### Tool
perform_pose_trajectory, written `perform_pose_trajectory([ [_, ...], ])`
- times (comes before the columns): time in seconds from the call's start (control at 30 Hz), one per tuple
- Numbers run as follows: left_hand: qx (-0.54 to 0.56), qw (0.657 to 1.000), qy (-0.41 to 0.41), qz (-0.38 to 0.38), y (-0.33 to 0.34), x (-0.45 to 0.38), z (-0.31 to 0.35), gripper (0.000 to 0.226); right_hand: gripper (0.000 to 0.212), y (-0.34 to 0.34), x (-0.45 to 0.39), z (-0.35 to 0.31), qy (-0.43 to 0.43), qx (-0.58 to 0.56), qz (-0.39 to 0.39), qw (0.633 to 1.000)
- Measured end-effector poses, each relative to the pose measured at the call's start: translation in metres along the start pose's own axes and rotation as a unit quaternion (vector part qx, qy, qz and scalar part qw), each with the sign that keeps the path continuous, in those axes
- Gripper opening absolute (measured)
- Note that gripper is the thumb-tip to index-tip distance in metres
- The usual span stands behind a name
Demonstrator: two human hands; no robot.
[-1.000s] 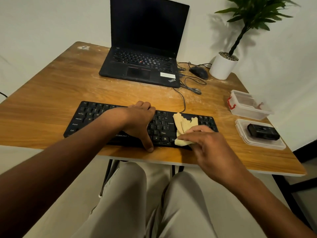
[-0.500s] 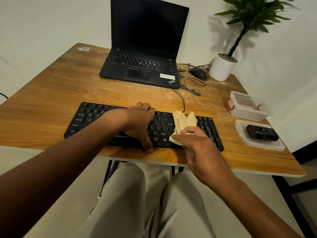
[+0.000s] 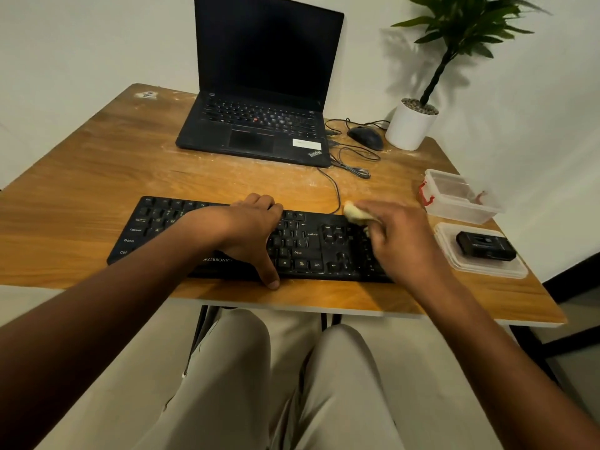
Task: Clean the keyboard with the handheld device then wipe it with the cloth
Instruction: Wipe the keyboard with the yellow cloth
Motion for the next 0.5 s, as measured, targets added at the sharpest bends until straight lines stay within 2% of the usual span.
perform_pose_trajectory([
  [0.07, 0.000, 1.000, 0.001, 0.001, 0.000, 0.000, 0.000, 0.140, 0.045, 0.030, 0.011, -0.005, -0.020, 0.046, -0.072, 0.996],
  [0.13, -0.001, 1.000, 0.002, 0.001, 0.000, -0.001, 0.000, 0.141, 0.048, 0.042, 0.026, -0.007, -0.025, 0.066, -0.103, 0.992],
  [0.33, -0.002, 1.000, 0.005, 0.003, -0.001, 0.001, 0.002, 0.143, 0.046, 0.024, 0.060, -0.008, -0.011, 0.033, -0.108, 0.993],
  [0.4, 0.000, 1.000, 0.002, 0.003, -0.002, 0.002, 0.002, 0.142, 0.044, 0.010, 0.062, -0.002, 0.014, -0.013, -0.105, 0.994],
  [0.5, 0.002, 1.000, -0.001, 0.002, -0.004, 0.003, 0.004, 0.142, 0.042, -0.024, 0.057, 0.020, 0.089, -0.109, -0.057, 0.988],
])
Point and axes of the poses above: each hand's wrist, its own x-axis away from the middle knuckle, its own y-axis out of the palm, z = x × y, the point moved 9 cm from there along -x, towards the middle knuckle, and after that the axes turned 2 degrees about -y, right-handed, at the moved point
